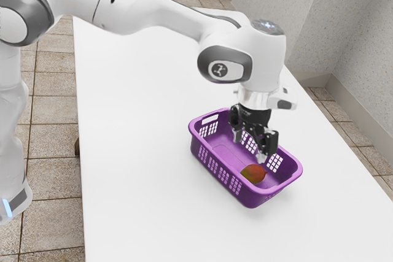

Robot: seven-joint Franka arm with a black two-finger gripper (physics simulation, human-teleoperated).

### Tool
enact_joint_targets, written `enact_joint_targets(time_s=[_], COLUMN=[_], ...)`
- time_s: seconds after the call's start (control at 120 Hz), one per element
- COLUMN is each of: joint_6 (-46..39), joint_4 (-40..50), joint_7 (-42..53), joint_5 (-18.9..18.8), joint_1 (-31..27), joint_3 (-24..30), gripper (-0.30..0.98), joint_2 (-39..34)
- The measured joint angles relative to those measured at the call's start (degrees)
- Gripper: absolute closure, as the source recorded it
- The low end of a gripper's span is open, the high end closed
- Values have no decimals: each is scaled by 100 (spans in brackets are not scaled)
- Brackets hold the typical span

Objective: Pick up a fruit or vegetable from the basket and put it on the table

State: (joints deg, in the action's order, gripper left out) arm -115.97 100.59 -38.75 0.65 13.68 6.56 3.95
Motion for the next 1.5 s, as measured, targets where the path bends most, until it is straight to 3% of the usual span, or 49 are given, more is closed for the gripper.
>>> enact_joint_targets(time_s=[0.542, 1.5], joint_6=[-512, -985], joint_4=[106, -367], joint_7=[573, 612], joint_5=[313, 309], joint_1=[-491, -462], joint_3=[-33, 12], gripper=[0, 0], joint_2=[565, 1454])
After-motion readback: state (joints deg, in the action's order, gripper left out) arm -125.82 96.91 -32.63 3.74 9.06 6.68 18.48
